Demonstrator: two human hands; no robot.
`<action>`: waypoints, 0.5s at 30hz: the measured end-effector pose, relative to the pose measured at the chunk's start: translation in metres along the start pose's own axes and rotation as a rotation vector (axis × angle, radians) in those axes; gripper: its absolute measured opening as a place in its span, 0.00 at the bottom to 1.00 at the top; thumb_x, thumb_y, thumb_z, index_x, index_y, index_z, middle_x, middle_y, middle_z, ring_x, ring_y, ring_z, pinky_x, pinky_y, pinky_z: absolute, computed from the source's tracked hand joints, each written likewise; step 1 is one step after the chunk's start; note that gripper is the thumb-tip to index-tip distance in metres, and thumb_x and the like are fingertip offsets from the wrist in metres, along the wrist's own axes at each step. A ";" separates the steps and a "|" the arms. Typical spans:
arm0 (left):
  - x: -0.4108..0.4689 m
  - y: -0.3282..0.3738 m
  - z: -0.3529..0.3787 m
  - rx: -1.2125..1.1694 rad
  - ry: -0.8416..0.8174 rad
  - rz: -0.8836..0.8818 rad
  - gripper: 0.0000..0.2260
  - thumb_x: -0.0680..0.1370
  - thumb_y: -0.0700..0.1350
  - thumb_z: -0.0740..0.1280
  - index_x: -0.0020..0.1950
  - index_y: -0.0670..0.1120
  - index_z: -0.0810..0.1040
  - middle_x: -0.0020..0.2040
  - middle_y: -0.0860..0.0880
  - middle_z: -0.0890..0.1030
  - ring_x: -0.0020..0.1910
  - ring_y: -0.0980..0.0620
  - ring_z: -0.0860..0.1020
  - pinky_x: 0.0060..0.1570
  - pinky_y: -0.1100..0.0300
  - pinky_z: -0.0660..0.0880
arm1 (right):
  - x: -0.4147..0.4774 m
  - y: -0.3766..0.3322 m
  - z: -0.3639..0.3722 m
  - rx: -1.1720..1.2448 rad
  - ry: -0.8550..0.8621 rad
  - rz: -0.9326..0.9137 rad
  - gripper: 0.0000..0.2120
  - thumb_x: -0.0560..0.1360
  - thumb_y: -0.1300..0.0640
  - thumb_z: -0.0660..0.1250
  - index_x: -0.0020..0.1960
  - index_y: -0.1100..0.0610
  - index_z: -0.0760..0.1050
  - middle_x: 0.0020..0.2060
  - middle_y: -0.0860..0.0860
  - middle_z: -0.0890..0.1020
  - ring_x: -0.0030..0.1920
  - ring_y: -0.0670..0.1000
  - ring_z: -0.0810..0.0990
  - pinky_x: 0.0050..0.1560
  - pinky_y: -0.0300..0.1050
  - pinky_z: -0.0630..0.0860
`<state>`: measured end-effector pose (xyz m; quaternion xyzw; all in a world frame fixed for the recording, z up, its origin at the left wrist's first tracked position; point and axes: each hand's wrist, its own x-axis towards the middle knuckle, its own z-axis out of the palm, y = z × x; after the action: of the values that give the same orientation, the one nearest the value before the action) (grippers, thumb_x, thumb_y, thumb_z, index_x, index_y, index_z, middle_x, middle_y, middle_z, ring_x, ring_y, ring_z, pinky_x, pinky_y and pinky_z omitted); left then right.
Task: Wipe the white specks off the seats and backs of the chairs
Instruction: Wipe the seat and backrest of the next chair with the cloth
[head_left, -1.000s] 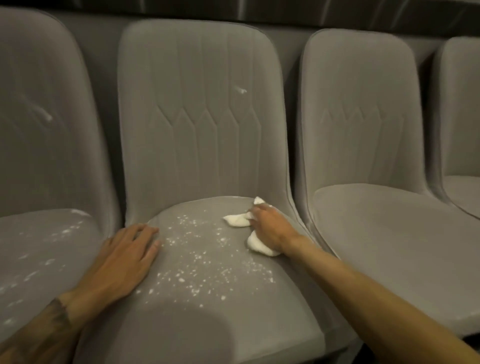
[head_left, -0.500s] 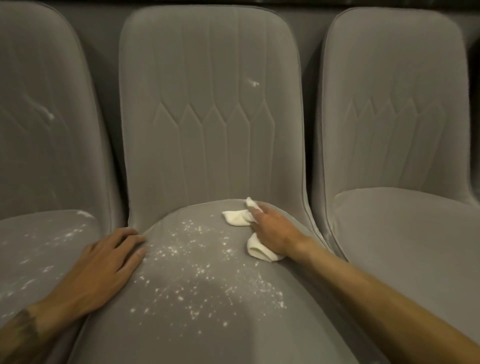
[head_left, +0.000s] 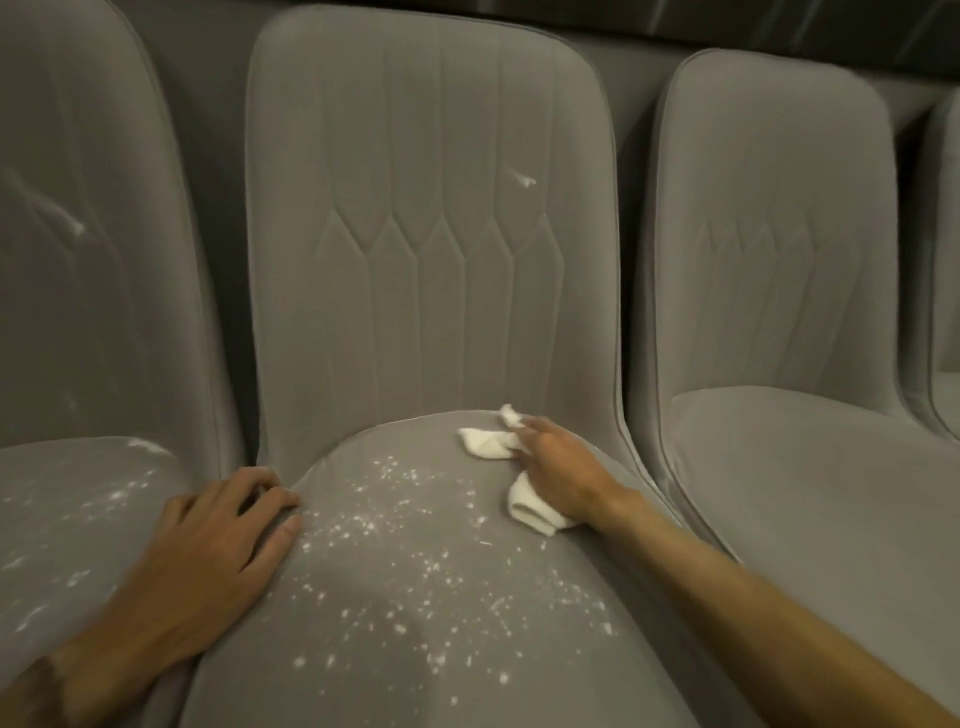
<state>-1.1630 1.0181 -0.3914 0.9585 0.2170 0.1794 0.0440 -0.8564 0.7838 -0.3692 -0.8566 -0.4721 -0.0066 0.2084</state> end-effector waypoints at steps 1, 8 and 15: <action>-0.001 0.000 0.002 -0.012 0.013 0.001 0.16 0.82 0.61 0.50 0.60 0.61 0.76 0.59 0.61 0.70 0.57 0.58 0.75 0.57 0.52 0.64 | -0.001 0.013 -0.006 0.006 0.005 0.067 0.16 0.83 0.54 0.59 0.68 0.49 0.77 0.67 0.57 0.77 0.63 0.54 0.77 0.58 0.40 0.70; -0.002 0.001 0.006 -0.046 0.045 -0.015 0.16 0.82 0.60 0.51 0.59 0.61 0.77 0.59 0.61 0.69 0.56 0.58 0.73 0.59 0.52 0.63 | 0.028 -0.021 0.018 0.002 -0.003 0.078 0.17 0.81 0.61 0.60 0.68 0.60 0.74 0.71 0.57 0.72 0.71 0.57 0.71 0.70 0.44 0.65; -0.002 0.002 0.008 -0.042 0.032 -0.011 0.19 0.82 0.62 0.49 0.60 0.61 0.77 0.60 0.61 0.69 0.58 0.59 0.73 0.62 0.53 0.62 | 0.007 0.016 -0.002 -0.059 -0.022 -0.002 0.16 0.82 0.56 0.59 0.68 0.56 0.75 0.69 0.53 0.74 0.67 0.53 0.74 0.65 0.43 0.69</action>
<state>-1.1614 1.0157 -0.3995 0.9532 0.2191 0.1990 0.0618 -0.8394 0.7817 -0.3716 -0.8619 -0.4747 -0.0112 0.1780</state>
